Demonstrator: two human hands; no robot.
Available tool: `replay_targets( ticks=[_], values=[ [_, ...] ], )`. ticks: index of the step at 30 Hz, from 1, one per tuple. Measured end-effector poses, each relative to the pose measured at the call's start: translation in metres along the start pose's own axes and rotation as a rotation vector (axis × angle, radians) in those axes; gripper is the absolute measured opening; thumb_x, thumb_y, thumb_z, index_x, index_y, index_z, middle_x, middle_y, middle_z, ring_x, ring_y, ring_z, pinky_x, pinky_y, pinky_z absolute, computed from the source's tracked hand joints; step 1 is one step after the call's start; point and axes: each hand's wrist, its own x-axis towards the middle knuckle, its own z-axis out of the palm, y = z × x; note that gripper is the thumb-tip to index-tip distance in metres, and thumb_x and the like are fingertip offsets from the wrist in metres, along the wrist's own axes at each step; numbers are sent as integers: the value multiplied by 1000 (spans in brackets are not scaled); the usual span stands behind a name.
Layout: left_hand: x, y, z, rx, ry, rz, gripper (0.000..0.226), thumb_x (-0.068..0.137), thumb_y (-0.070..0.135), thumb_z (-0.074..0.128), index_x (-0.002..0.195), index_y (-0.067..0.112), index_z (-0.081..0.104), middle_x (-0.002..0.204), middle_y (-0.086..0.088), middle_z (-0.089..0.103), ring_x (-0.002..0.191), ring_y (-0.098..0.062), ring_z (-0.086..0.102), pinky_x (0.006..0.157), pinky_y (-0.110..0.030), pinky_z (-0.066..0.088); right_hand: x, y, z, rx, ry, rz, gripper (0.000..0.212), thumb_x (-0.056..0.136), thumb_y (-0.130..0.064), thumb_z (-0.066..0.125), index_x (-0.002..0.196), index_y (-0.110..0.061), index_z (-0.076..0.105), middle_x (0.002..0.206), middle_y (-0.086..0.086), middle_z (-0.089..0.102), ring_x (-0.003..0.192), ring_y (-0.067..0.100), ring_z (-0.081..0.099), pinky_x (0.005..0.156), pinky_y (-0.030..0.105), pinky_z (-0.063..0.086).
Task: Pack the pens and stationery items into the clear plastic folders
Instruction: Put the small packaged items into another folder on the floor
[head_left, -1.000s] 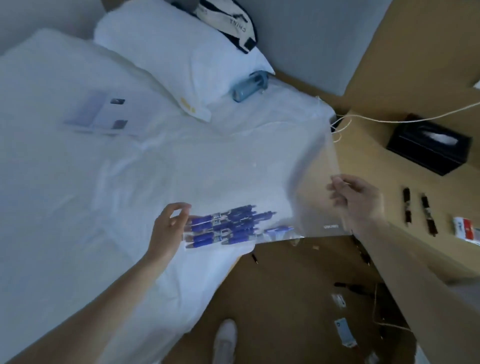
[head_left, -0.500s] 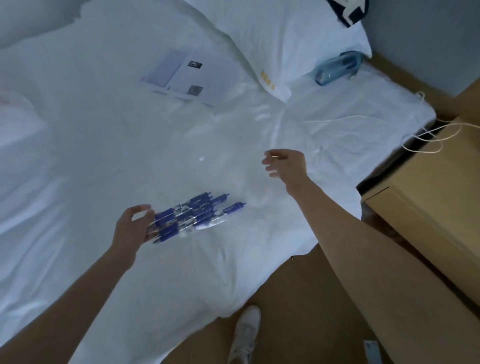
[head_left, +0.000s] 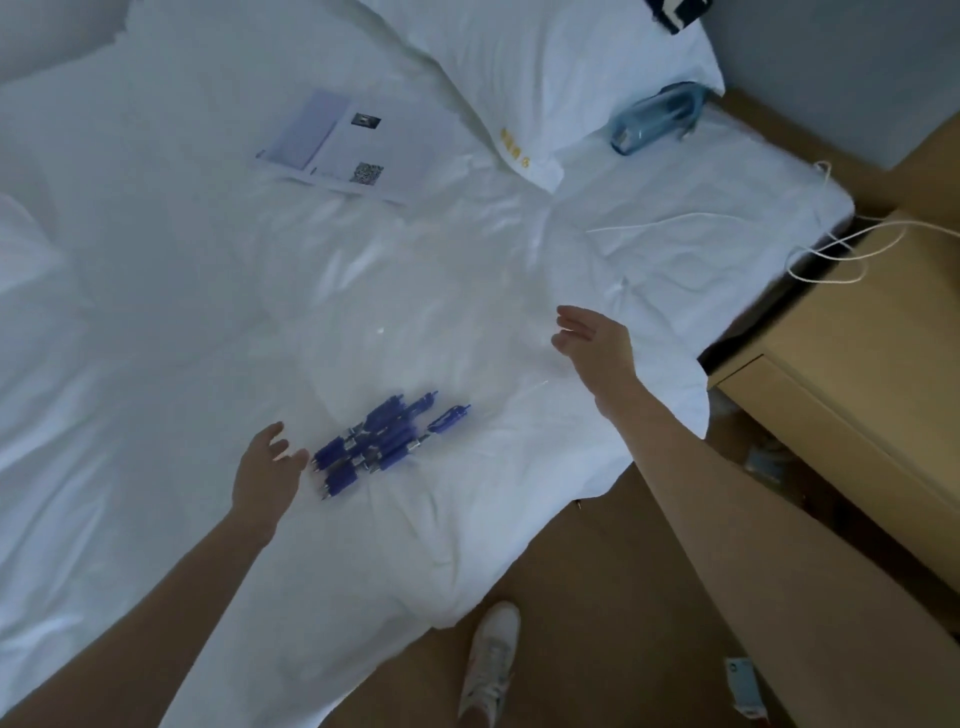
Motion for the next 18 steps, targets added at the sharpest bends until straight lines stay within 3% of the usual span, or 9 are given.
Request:
replay_targets(
  ticks=[3,6,9,12,18],
  values=[
    [-20,29,24,90,51,200,42,92,1,52,133,11,49,135,-9,52,114,-25,54,90,-31,39,-16,10,-42,35,57,5,39,87,-3,61,122,-21,63,117,-2,64,101,6,59,79,13,42],
    [-52,65,70,143,-43,425,40,91,0,50,129,10,54,132,-6,53,110,-21,56,87,-28,41,-38,26,-93,46,146,23,37,91,-6,58,125,-20,60,119,-3,62,96,3,57,71,9,42],
    [-98,94,134,170,-197,531,39,93,5,51,130,17,53,133,-3,52,110,-21,57,87,-34,45,-65,50,-152,66,258,66,38,92,-10,58,129,-19,58,122,-3,61,105,8,56,83,15,42],
    [-158,108,200,182,-357,635,39,95,7,50,132,16,51,133,-3,51,110,-16,55,84,-22,39,-100,77,-214,102,403,130,40,91,-12,61,130,-17,57,125,-2,62,110,12,56,96,25,44],
    [-297,106,306,254,-678,758,40,98,13,47,138,19,46,140,0,47,111,-6,51,82,-12,38,-203,133,-338,158,645,188,42,89,-9,63,131,-12,56,124,1,62,112,13,57,99,25,44]
  ],
)
